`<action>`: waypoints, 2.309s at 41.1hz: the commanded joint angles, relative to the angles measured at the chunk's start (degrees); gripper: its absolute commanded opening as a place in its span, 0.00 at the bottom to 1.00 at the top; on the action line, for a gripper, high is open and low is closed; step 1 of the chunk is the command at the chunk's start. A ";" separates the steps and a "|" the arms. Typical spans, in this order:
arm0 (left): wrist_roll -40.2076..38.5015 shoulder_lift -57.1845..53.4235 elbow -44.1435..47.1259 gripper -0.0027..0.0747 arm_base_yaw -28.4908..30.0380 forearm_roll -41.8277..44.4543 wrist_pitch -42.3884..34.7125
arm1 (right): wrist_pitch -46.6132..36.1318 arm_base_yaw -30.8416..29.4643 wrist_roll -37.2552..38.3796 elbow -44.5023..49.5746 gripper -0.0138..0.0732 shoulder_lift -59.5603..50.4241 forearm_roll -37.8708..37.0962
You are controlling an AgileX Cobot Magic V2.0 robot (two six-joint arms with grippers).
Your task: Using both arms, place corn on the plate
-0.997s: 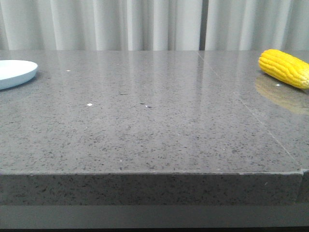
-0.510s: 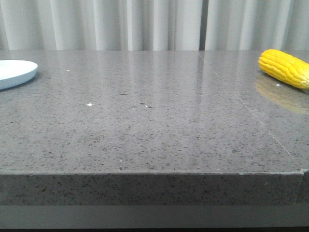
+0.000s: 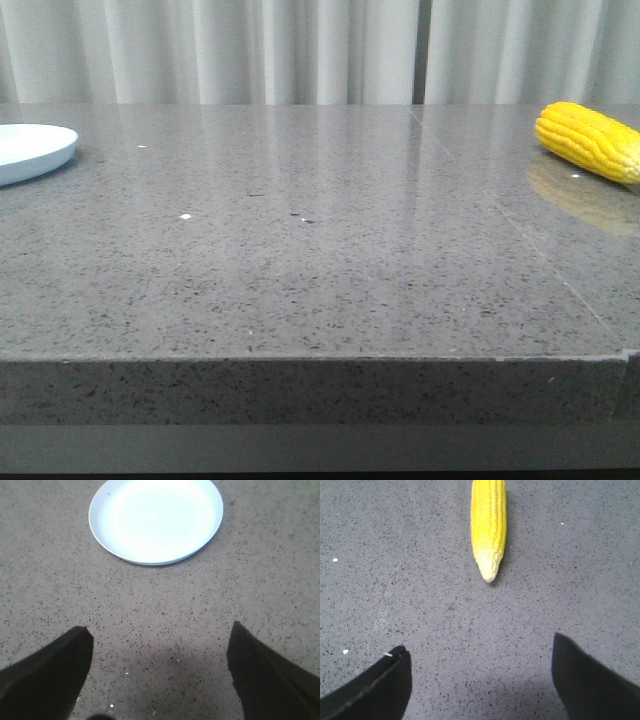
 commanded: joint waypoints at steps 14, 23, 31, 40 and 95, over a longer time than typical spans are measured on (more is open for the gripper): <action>0.37 18.32 -11.70 0.74 3.80 1.32 0.55 | -4.05 -0.31 -0.53 -1.43 0.85 0.39 -0.12; 10.48 27.94 -18.71 0.74 12.61 -12.35 -0.29 | -4.05 -0.31 -0.53 -1.43 0.85 0.39 -0.12; 10.47 35.86 -24.89 0.74 17.82 -12.91 -0.48 | -4.05 -0.31 -0.53 -1.43 0.85 0.39 -0.12; 10.47 43.89 -30.72 0.74 18.58 -14.34 -0.60 | -4.05 -0.31 -0.53 -1.43 0.85 0.39 -0.12; 14.83 56.53 -39.15 0.01 18.20 -19.90 2.13 | -4.05 -0.31 -0.53 -1.43 0.85 0.39 -0.12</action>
